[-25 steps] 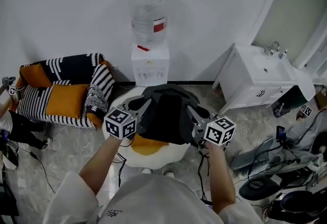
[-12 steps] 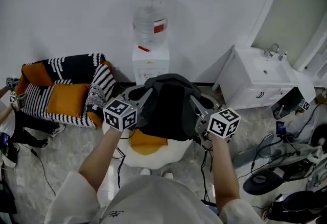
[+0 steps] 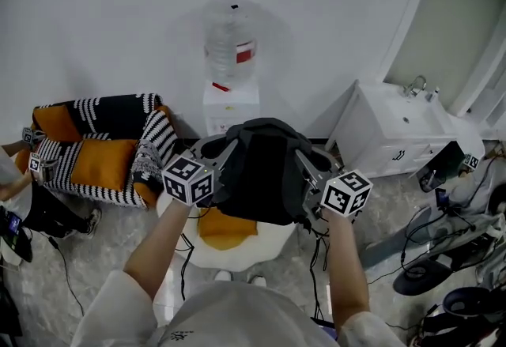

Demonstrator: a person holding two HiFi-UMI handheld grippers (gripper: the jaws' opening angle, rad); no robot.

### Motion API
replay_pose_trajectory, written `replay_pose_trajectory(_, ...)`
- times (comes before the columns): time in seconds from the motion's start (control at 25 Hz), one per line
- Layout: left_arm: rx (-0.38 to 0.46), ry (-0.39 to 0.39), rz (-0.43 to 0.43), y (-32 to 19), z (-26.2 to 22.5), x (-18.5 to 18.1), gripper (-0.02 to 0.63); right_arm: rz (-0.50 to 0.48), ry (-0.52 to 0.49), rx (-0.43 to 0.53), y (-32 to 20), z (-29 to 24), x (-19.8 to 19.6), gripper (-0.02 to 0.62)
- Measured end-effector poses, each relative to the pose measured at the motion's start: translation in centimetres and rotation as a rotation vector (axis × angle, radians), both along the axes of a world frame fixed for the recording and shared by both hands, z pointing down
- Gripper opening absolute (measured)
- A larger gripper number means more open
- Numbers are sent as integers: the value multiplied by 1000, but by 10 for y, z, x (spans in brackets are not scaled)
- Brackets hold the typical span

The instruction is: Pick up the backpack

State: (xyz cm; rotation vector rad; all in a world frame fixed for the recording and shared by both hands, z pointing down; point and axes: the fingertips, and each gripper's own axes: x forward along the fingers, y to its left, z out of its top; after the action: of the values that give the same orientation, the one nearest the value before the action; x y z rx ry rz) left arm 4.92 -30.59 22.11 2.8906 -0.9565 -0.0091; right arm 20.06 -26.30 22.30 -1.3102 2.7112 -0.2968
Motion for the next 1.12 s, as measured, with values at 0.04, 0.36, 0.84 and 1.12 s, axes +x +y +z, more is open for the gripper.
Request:
replay_pose_trajectory(0.04,0,0,1,0,0,0,31,1,-2,-2,0,0,1,46)
replay_pose_trajectory(0.36,7,7,1,-3,4,3,31,8,7,5,0,4,3,43)
replay_pose_trajectory(0.84,0,-6,10,-7,8,4,31,12,-2,-10,-4,8,4,41)
replay_pose_trajectory(1.12,-3,0,11,-13,14,4,31,15,1,-16,-9,14,4,41)
